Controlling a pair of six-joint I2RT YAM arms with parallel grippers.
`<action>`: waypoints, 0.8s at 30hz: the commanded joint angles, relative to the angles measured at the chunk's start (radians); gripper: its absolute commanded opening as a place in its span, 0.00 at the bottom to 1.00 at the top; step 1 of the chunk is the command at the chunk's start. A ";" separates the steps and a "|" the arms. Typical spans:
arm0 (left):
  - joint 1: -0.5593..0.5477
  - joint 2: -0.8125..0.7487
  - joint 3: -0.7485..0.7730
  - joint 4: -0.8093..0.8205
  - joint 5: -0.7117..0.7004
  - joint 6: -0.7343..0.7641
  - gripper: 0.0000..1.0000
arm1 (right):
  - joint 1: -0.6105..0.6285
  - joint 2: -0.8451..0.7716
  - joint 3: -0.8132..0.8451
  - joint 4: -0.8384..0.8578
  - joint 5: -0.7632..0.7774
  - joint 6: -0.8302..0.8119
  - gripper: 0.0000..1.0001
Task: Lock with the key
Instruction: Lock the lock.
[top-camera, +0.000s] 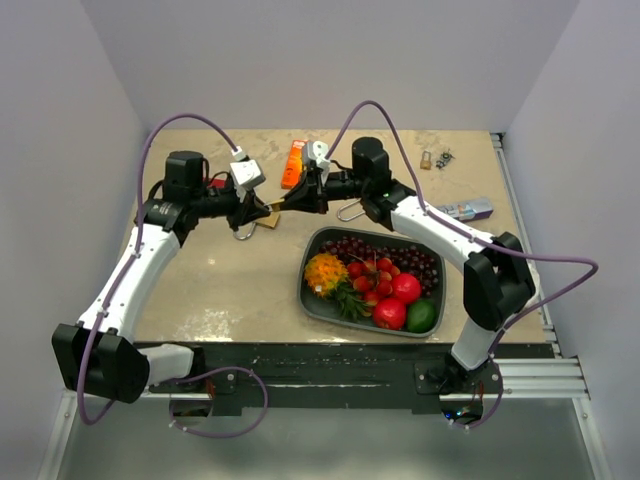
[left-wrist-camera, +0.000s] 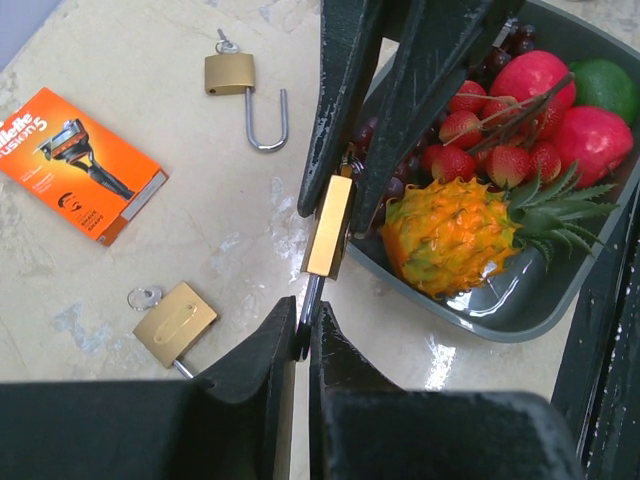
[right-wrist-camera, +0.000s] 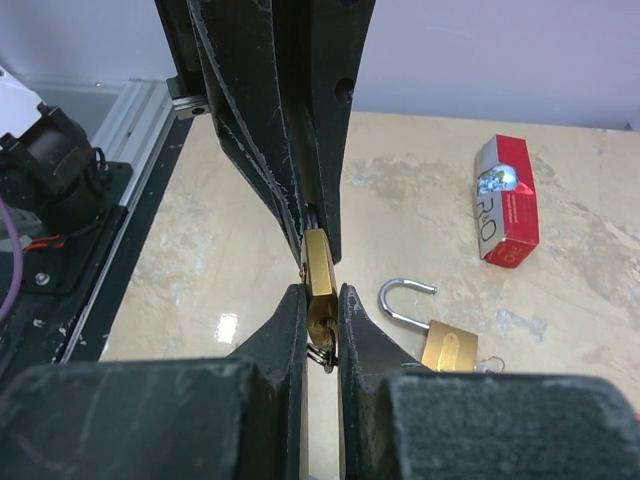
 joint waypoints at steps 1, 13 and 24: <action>-0.116 0.003 0.012 0.304 0.195 -0.077 0.00 | 0.158 0.033 0.030 0.146 -0.091 0.061 0.00; -0.139 0.005 0.050 0.269 0.235 0.004 0.00 | 0.167 0.070 0.102 0.033 -0.194 -0.031 0.00; -0.165 -0.015 0.035 0.364 0.221 -0.060 0.00 | 0.183 0.093 0.129 -0.001 -0.245 -0.053 0.00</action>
